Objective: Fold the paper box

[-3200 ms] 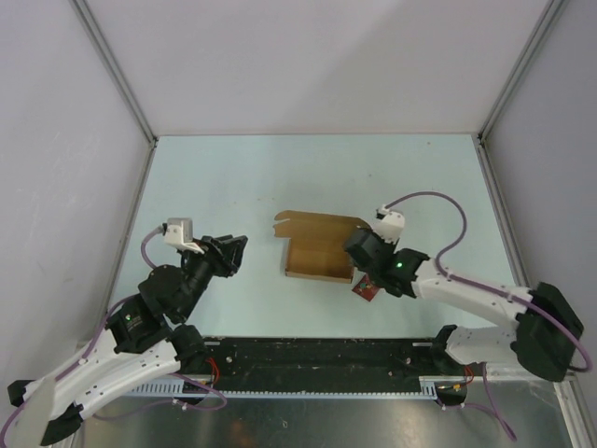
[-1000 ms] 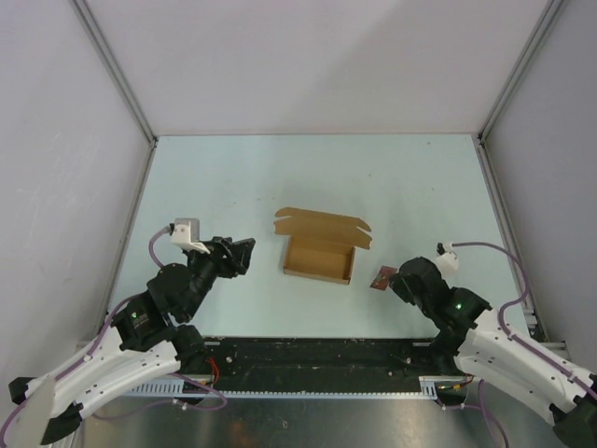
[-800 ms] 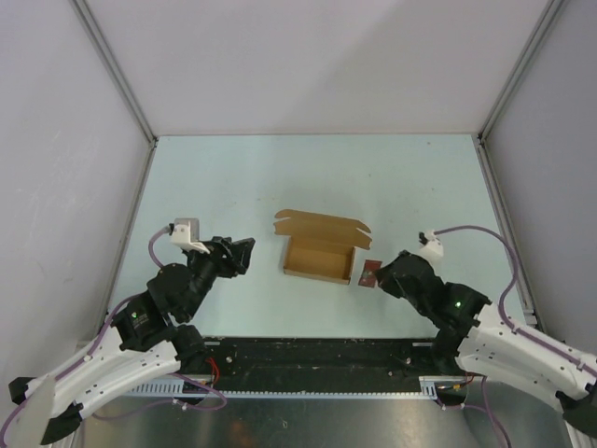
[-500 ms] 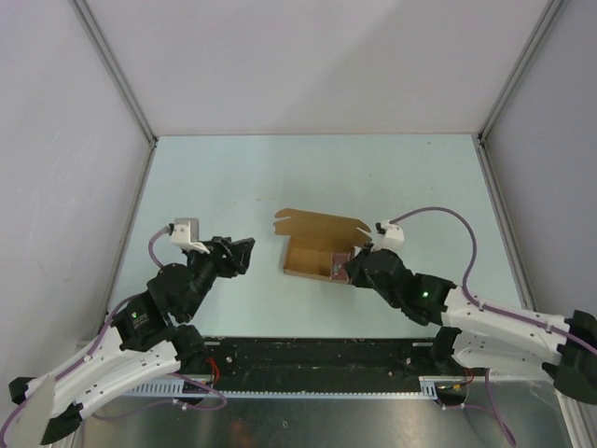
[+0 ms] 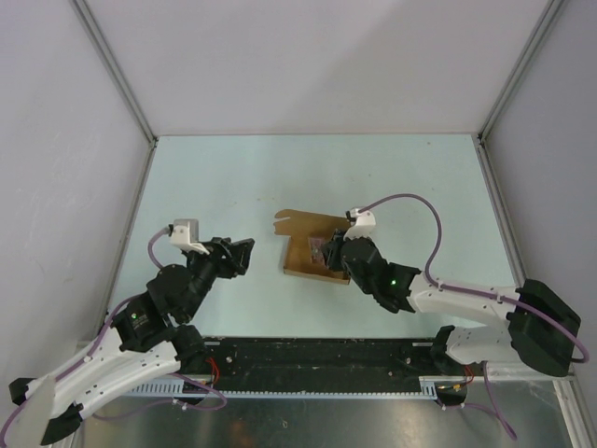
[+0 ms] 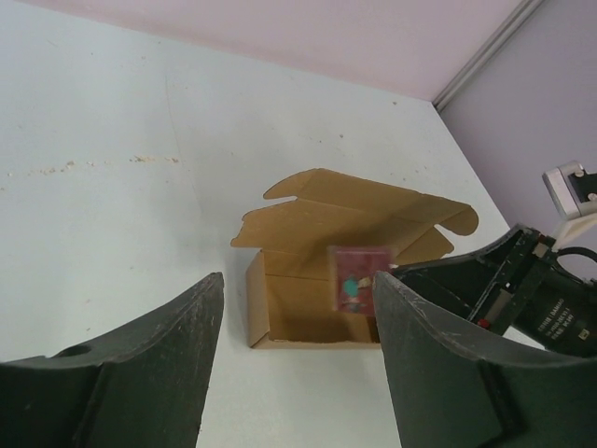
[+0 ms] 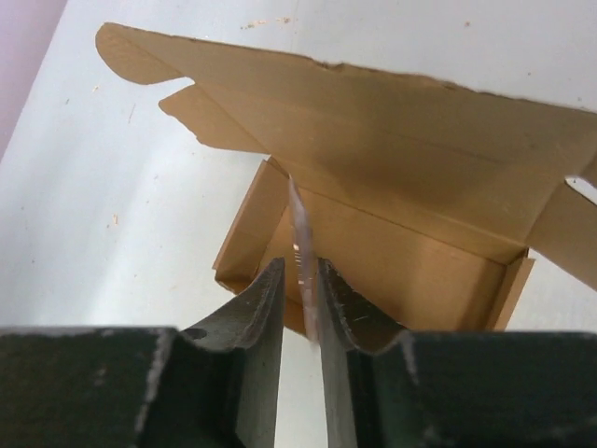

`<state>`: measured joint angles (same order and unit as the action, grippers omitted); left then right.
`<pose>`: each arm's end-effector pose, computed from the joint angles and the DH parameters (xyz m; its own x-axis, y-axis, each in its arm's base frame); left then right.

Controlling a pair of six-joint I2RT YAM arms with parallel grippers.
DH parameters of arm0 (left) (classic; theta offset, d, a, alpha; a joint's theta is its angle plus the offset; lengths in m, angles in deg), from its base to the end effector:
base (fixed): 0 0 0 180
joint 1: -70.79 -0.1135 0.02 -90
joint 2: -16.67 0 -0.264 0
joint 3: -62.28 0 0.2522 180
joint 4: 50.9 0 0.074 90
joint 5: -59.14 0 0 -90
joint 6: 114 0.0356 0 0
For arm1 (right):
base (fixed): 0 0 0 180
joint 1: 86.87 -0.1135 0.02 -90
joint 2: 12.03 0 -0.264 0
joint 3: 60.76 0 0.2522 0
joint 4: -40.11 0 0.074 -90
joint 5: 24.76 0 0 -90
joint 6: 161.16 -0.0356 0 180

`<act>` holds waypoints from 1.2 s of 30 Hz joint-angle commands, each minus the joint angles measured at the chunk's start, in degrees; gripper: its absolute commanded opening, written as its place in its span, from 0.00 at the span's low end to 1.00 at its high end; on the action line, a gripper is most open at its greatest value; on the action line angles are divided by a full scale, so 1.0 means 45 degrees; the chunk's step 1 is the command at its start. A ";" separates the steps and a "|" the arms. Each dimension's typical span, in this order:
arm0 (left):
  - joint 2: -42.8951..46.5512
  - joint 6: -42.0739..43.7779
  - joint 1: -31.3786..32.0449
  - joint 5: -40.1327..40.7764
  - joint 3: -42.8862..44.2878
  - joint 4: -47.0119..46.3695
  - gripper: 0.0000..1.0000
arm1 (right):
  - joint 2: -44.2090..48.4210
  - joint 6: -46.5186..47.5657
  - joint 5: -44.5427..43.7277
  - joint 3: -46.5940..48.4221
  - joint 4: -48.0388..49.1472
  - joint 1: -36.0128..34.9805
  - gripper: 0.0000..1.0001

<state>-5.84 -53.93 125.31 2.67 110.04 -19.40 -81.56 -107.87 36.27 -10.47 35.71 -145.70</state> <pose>0.0783 -0.0759 0.3109 -0.2344 -0.3877 -0.8915 0.2806 0.8510 -0.4439 0.1504 0.2153 0.2356 -0.4766 0.2226 -0.8505 -0.2919 0.8725 0.3919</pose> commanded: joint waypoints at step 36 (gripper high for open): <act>-0.4237 0.3702 -0.4829 -0.5478 0.2757 -0.3121 0.75 | 0.4090 0.5849 0.5708 0.4047 -0.8312 0.4943 0.73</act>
<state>-23.52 -38.83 107.41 -10.72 119.04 -30.35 -58.26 -89.40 48.09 3.06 5.18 -131.05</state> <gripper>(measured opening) 0.744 0.717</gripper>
